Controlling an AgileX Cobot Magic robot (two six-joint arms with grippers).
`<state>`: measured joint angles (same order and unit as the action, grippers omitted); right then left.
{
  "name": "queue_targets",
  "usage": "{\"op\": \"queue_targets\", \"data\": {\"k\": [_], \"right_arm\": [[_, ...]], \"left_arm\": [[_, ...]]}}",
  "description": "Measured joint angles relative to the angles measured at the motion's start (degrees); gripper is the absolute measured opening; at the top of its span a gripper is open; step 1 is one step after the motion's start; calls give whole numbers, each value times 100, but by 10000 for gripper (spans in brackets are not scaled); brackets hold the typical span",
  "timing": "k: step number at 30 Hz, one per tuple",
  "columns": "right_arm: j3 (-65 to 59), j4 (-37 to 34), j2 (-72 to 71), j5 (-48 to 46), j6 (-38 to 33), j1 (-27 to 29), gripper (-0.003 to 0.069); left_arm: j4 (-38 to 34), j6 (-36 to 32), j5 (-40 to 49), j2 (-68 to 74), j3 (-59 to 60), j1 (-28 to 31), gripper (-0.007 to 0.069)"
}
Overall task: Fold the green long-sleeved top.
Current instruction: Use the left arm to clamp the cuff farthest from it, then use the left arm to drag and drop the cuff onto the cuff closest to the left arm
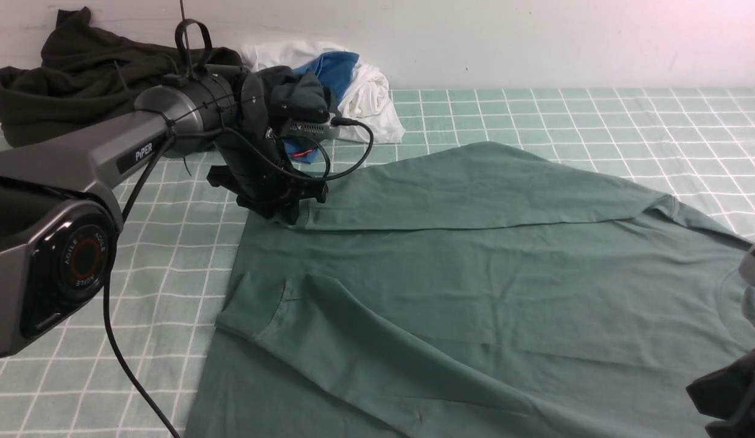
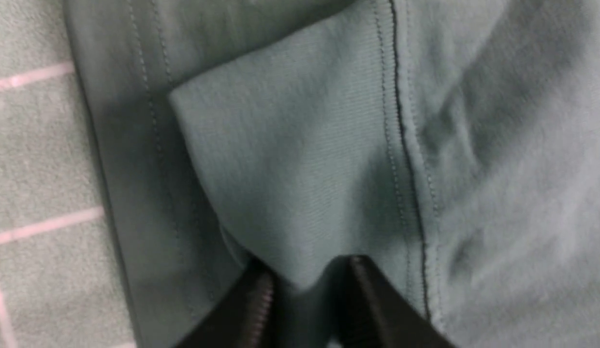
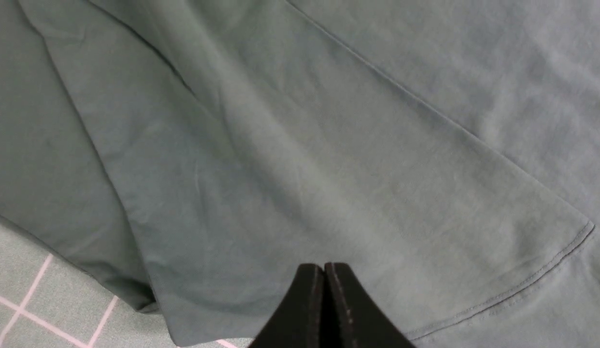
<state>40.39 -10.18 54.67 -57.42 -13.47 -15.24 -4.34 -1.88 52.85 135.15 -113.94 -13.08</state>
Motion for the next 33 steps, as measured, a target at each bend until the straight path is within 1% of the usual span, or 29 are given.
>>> {"op": "queue_targets", "data": {"k": [1,4,8,12,15,17,18,20,21,22,23,24,25,26,27,29,33], "right_arm": [[0,0,0,5,0,0,-14],[0,0,0,19,0,0,-14],[0,0,0,107,0,0,-14],[0,0,0,150,0,-55,-14],[0,6,-59,106,0,-258,-14],[0,48,-146,53,0,-380,-14],[0,147,-290,-51,0,-594,-14],[0,333,-508,-182,29,-836,-14],[0,448,-625,-234,79,-926,-14],[0,472,-648,-258,93,-967,-14],[0,679,-836,-358,237,-1100,-14],[0,794,-924,-408,330,-1177,-14],[0,854,-967,-437,383,-1204,-14],[0,1106,-1135,-579,608,-1288,-14],[0,1205,-1195,-637,705,-1319,-14],[0,1390,-1276,-771,900,-1333,-14],[0,1454,-1297,-897,1038,-1333,-14]], "left_arm": [[0,-7,77,0,-40,0,106],[-7,-65,347,-20,-113,-17,34],[-2,-220,782,-247,-142,-133,27],[76,-254,1246,-823,-24,-463,27],[209,-58,1396,-1495,380,-754,27],[301,71,1403,-1843,635,-841,27],[434,188,1398,-2247,1049,-924,27],[484,272,1307,-2762,1679,-1019,27],[524,307,1228,-3016,2026,-1075,27],[525,315,1208,-3016,2099,-1088,27],[542,396,1043,-3434,2676,-1209,27],[542,439,963,-3558,2962,-1278,27],[542,468,914,-3673,3101,-1312,27],[521,609,693,-3953,3706,-1452,27],[516,676,578,-4100,4012,-1513,27],[516,767,417,-4318,4442,-1578,27],[521,803,236,-4602,5156,-1640,27]]}}
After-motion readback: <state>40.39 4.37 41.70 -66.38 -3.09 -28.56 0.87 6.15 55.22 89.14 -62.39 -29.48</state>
